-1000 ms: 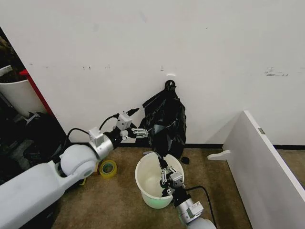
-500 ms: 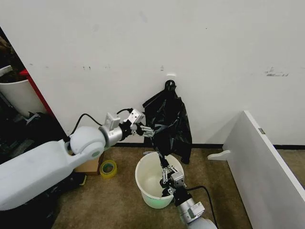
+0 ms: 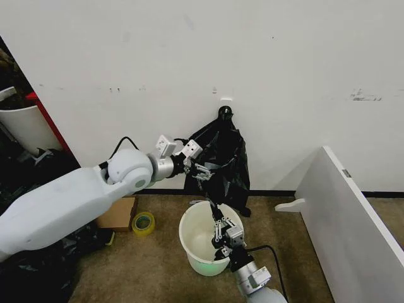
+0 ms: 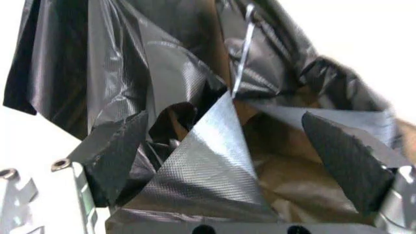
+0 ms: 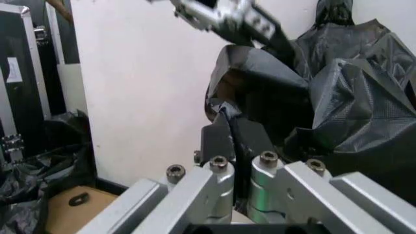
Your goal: Place the garbage bag over the trash bin.
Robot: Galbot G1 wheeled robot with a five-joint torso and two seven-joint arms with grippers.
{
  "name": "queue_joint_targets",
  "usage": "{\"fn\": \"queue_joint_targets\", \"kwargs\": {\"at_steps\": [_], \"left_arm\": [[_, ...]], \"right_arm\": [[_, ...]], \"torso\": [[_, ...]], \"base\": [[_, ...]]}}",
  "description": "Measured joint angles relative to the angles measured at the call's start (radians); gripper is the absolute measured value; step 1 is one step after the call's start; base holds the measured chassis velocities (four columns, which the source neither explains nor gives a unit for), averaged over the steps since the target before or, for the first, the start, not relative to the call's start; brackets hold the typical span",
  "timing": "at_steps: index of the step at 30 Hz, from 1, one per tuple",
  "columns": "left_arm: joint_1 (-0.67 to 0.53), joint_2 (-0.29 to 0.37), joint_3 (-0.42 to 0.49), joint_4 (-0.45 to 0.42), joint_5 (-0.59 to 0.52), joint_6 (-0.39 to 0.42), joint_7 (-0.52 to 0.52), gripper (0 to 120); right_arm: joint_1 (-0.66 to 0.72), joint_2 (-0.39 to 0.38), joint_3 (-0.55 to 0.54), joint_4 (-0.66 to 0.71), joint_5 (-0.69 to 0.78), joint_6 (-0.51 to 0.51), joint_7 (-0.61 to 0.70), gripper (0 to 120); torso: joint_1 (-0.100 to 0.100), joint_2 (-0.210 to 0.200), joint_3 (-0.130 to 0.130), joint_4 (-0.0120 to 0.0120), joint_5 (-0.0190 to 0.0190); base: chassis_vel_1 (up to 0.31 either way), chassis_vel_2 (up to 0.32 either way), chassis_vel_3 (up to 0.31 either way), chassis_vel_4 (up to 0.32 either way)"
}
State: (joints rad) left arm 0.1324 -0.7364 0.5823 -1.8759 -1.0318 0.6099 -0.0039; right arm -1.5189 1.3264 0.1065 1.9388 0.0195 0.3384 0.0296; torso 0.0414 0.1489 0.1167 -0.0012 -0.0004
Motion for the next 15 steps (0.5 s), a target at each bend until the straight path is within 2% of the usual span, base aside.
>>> {"fn": "queue_joint_targets", "kwargs": {"at_steps": [4, 8, 10, 15], "left_arm": [[-0.013, -0.013, 0.02, 0.012, 0.02, 0.019, -0.004, 82], [-0.027, -0.019, 0.04, 0.03, 0.031, 0.031, -0.006, 66], [-0.028, -0.019, 0.042, 0.032, 0.031, 0.031, -0.006, 66], [-0.019, -0.021, 0.043, 0.04, 0.032, 0.031, -0.006, 39]], "right_arm": [[0.0, 0.0, 0.0, 0.0, 0.0, 0.001, 0.0, 0], [0.001, 0.002, -0.001, 0.0, 0.0, 0.003, 0.0, 0], [0.001, 0.002, -0.002, -0.001, 0.0, 0.003, 0.0, 0], [0.008, 0.005, -0.008, -0.007, 0.0, 0.003, 0.0, 0]], "torso": [[0.0, 0.0, 0.0, 0.0, 0.0], [0.0, 0.0, 0.0, 0.0, 0.0001], [0.0, 0.0, 0.0, 0.0, 0.0], [0.0, 0.0, 0.0, 0.0, 0.0]], "base": [[0.0, 0.0, 0.0, 0.0], [0.0, 0.0, 0.0, 0.0], [0.0, 0.0, 0.0, 0.0], [0.0, 0.0, 0.0, 0.0]]}}
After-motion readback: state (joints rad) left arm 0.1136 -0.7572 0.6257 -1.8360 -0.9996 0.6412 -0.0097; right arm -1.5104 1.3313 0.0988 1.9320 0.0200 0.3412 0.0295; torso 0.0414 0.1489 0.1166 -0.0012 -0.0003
